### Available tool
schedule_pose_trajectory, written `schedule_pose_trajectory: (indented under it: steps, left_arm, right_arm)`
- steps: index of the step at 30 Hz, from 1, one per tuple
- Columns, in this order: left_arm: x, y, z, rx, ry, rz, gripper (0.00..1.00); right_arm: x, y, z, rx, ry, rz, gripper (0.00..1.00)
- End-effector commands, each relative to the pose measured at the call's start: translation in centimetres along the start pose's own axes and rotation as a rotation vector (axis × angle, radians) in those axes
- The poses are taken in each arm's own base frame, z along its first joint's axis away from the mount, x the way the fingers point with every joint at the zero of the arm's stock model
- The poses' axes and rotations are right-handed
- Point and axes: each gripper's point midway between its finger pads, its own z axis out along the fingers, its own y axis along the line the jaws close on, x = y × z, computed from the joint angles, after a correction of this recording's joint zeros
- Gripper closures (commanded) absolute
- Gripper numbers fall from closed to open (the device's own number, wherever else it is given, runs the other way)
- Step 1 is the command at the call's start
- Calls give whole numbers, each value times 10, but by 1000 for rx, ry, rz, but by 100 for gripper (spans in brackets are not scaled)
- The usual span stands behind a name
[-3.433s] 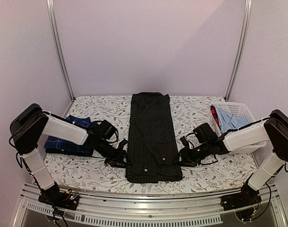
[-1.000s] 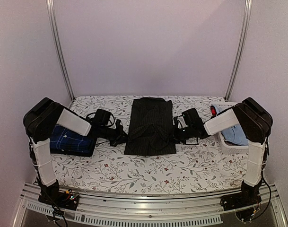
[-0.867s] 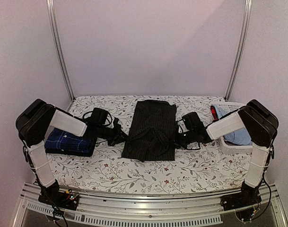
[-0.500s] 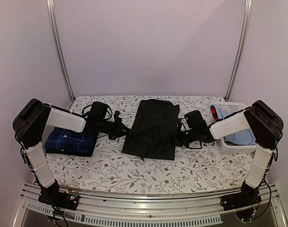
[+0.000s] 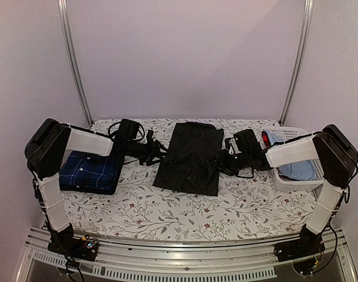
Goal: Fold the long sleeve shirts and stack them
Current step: Fold the rectangle-folded shirt at the center of the board, then smooth out the 2/3-rectangle-folded shirt at the center of the board.
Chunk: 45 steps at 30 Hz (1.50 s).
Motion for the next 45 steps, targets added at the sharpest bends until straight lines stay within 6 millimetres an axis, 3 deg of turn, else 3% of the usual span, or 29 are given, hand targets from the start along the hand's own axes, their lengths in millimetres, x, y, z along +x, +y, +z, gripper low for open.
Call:
schedule_pose_trajectory:
  steps: [1,5,9,15,18,24,29,35,40,45]
  left_arm:
    - [-31,-8,-16,-17,-72,66,44]
    - [-39,-12,-25,-44,-78,131,34]
    - [-23,-4,-32,-94,-32,159,31]
    - [7,4,-34,-190,36,258,33]
    - [18,10,-27,-231,72,285,40]
    - [20,6,-13,-255,95,317,45]
    - [12,6,-1,-279,101,326,56]
    - [1,7,14,-302,111,334,80]
    - [-22,-4,24,-306,75,352,95]
    - [-53,-13,32,-286,28,342,100]
  right_arm:
    - [-29,20,-26,20,-96,-80,46]
    - [-31,22,-38,51,-117,-147,39]
    - [-22,23,-45,109,-103,-234,36]
    - [0,17,-38,200,-23,-356,36]
    - [10,19,-33,202,6,-398,37]
    - [15,18,-25,238,26,-420,44]
    - [7,15,-22,281,10,-405,59]
    - [-11,12,-21,354,-34,-397,85]
    - [-37,5,-19,397,-72,-366,92]
    - [-59,-17,-9,426,-77,-305,94]
